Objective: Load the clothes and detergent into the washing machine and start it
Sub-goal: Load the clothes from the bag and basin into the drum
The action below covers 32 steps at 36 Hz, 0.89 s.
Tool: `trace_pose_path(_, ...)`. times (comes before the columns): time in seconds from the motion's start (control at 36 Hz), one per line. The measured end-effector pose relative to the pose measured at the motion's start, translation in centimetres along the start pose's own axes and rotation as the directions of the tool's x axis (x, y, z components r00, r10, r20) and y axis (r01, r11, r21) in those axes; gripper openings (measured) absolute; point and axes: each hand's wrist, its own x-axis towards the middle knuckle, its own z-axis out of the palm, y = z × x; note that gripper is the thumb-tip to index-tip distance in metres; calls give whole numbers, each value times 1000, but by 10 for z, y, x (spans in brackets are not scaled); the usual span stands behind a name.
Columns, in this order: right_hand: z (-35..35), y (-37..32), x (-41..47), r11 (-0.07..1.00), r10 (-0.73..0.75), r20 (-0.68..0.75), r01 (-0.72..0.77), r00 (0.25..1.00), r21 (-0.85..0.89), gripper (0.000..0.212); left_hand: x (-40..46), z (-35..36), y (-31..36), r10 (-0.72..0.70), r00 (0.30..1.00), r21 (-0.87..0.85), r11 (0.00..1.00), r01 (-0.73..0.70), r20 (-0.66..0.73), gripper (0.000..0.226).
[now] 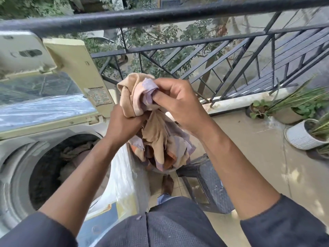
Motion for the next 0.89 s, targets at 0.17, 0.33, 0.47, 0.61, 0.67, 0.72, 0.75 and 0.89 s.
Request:
trace_pose_path(0.17, -20, 41, -6, 944, 7, -350, -122, 937, -307, 52, 9, -9, 8, 14, 986, -40, 999, -21, -164, 38)
trace_pose_path(0.33, -46, 136, -32, 524, 441, -282, -499, 852, -690, 79, 14, -22, 38, 37, 964, -206, 974, -93, -262, 43)
trace_pose_path(0.47, -47, 195, -49, 254, 683, -271, -568, 678, -783, 101, 20, -29, 53, 58, 931, -259, 953, -160, -361, 35)
trace_pose_path(0.61, -50, 215, -54, 270, 652, -329, -615, 683, -741, 41, 24, -36, 63, 58, 921, -290, 940, -181, -386, 31)
trace_pose_path(0.67, -54, 216, -52, 305, 662, -357, -672, 659, -675, 24, 29, -39, 62, 42, 932, -288, 945, -154, -360, 40)
trace_pose_path(0.72, -62, 213, -48, 381, 657, -410, -748, 633, -543, 23, 34, -41, 56, 36, 946, -273, 953, -129, -322, 53)
trace_pose_path(0.75, -67, 208, -45, 452, 660, -444, -793, 606, -409, 23, 37, -41, 51, 36, 954, -252, 961, -115, -298, 56)
trace_pose_path(0.89, -92, 148, -29, 738, 671, -428, -600, 605, 309, 34, 40, -31, 23, 30, 982, -147, 987, -58, -185, 49)
